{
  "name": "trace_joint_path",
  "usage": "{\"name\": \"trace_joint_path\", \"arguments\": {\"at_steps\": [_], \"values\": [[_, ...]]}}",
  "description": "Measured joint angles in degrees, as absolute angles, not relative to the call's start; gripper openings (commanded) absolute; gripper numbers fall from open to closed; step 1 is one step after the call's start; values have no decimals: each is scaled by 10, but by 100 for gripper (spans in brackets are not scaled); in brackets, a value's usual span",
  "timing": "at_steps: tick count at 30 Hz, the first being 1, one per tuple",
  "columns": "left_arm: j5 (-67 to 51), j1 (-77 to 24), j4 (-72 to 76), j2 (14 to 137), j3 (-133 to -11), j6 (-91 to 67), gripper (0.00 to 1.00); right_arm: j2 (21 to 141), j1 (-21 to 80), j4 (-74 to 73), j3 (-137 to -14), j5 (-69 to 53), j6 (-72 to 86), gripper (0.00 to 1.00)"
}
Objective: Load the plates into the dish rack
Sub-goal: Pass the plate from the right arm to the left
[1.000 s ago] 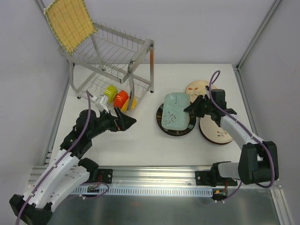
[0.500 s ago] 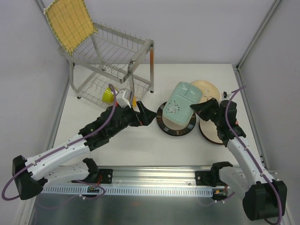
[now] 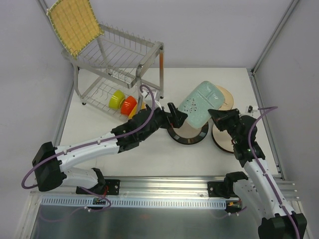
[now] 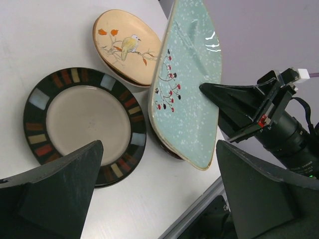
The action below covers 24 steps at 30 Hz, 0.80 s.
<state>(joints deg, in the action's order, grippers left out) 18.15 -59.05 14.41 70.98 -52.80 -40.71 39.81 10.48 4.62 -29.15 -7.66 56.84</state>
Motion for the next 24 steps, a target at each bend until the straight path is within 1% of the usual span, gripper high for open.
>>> {"name": "trace_joint_path", "arguments": {"at_steps": [3,7,8,11,14,21,22,24], "values": [[189,-601,171,740,-542,-402,94,391,106,46,-286,-67,595,1],[209,-614,208,771,-558,-396,87,389,108,47,-283,-56,617,1],[216,-616,213,778,-563,-396,83,389,109,47,-283,-54,622,1],[231,-620,225,797,-576,-398,77,388,109,47,-283,-50,631,0],[244,-623,231,813,-585,-405,73,384,110,47,-282,-47,635,1],[262,-630,233,840,-605,-426,70,380,112,47,-282,-43,637,1],[262,-631,233,844,-608,-429,65,380,112,48,-282,-42,637,1],[262,-631,233,849,-614,-435,61,380,113,48,-282,-42,636,1]]}}
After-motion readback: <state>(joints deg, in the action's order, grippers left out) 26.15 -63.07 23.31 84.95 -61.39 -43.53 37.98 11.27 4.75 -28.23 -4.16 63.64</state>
